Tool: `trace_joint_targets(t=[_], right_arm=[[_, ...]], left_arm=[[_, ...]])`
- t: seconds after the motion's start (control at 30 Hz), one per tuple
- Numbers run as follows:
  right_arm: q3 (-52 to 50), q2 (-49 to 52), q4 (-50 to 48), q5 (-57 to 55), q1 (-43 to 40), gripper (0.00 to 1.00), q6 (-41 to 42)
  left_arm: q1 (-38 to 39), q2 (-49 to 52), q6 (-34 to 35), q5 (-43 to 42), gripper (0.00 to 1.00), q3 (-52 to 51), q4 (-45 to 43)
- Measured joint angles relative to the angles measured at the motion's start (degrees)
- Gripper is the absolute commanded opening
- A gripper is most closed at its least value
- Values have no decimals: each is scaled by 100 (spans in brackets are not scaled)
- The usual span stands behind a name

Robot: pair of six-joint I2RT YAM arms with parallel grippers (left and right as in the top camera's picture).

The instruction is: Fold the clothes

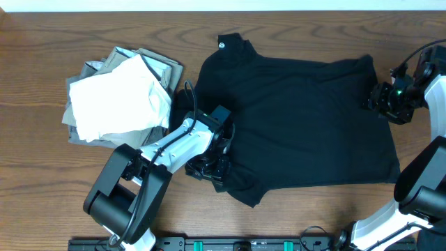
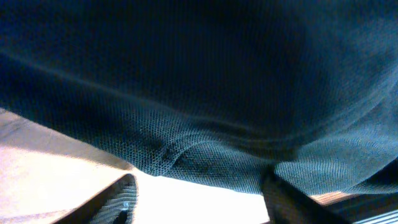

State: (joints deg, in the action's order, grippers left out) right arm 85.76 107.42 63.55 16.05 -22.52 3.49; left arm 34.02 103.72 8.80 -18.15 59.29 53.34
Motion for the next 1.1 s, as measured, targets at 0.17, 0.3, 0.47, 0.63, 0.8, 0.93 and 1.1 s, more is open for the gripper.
trace_joint_targets(t=[0.17, 0.3, 0.47, 0.63, 0.8, 0.93, 1.1], right_arm=[[0, 0, 55, 0, 0, 58, 0], [-2, 0, 70, 0, 0, 58, 0], [-2, 0, 92, 0, 0, 58, 0], [-2, 0, 96, 0, 0, 58, 0], [-2, 0, 199, 0, 0, 57, -2], [-2, 0, 289, 0, 0, 56, -2], [-2, 0, 367, 0, 0, 56, -2]], left_arm=[[0, 0, -87, 0, 47, 0, -72], [0, 0, -129, -238, 57, 0, 114], [2, 0, -116, -879, 65, -2, 527], [55, 0, -61, -1296, 65, -7, -90], [59, 0, 417, -1421, 52, -7, -505], [72, 0, 953, -1307, 53, -22, -330], [92, 0, 1423, -1161, 51, -160, -435]])
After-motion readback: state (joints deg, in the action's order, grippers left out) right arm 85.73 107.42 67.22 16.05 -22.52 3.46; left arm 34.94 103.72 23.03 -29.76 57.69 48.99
